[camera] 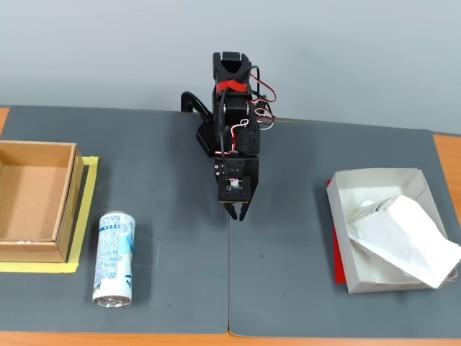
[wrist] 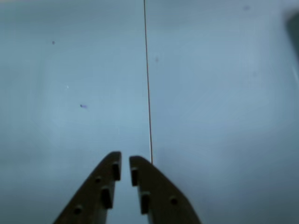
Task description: Pick the sandwich and put it in the gray box
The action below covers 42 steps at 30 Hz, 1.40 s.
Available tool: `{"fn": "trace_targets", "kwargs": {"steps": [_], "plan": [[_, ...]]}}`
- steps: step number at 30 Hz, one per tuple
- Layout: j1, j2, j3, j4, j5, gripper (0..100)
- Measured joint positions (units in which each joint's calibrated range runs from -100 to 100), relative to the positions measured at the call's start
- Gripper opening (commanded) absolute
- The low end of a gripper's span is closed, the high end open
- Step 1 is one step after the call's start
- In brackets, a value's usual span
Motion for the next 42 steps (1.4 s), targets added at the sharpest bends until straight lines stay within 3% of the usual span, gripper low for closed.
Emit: {"fn": "trace_targets", "kwargs": {"steps": [42], "plan": [[0.1,-3.1,1.2,2.8,0.0,2]]}}
